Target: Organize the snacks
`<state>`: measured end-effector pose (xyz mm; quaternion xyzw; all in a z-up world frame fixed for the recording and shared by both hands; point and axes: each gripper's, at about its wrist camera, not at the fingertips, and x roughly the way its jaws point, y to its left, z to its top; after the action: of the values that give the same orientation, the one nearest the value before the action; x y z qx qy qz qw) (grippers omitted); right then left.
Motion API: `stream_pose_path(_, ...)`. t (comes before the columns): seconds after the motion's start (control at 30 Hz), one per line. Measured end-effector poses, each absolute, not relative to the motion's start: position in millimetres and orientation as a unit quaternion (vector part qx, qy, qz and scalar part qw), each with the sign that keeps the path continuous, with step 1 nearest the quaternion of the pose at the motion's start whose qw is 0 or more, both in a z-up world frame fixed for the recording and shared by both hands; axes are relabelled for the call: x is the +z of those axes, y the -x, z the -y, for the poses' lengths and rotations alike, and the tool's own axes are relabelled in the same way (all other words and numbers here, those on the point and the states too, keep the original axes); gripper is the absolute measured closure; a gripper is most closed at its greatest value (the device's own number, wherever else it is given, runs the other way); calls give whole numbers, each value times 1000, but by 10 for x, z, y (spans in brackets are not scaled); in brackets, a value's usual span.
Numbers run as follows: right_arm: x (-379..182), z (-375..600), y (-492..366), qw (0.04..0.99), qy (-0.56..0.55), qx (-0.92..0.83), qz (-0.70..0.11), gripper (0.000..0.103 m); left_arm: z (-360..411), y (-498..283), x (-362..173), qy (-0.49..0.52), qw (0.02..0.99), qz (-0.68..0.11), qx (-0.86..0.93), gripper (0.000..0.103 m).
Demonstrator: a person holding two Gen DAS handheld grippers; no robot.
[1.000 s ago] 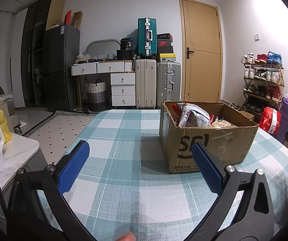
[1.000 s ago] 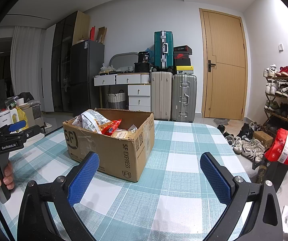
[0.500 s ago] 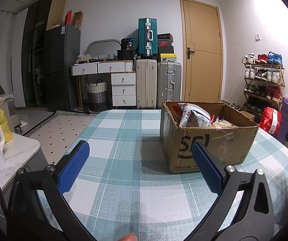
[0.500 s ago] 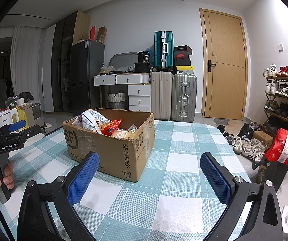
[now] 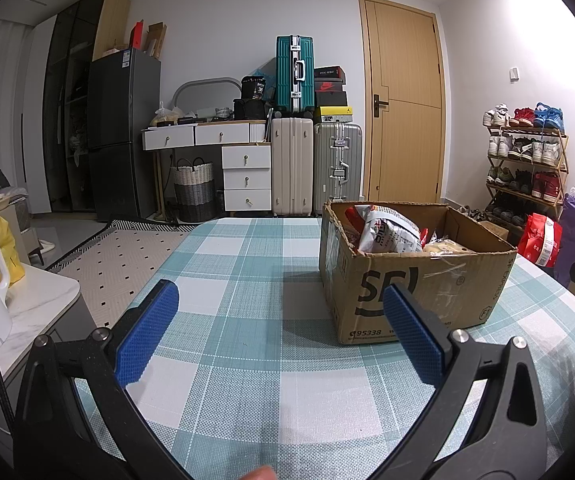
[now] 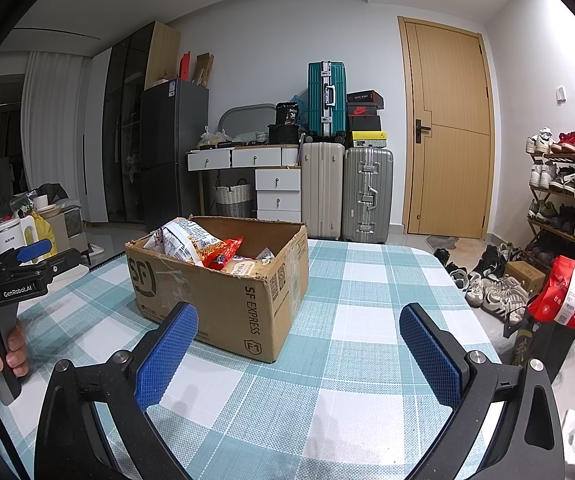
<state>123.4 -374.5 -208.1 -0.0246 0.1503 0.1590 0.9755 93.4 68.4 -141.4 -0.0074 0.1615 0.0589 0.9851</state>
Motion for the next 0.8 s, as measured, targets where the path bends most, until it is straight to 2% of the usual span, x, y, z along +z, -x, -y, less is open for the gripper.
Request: stream_pose_path(0.8, -2075, 3742, -1228, 975, 25, 159, -151, 0, -680, -923, -1448, 7, 985, -161, 59, 1)
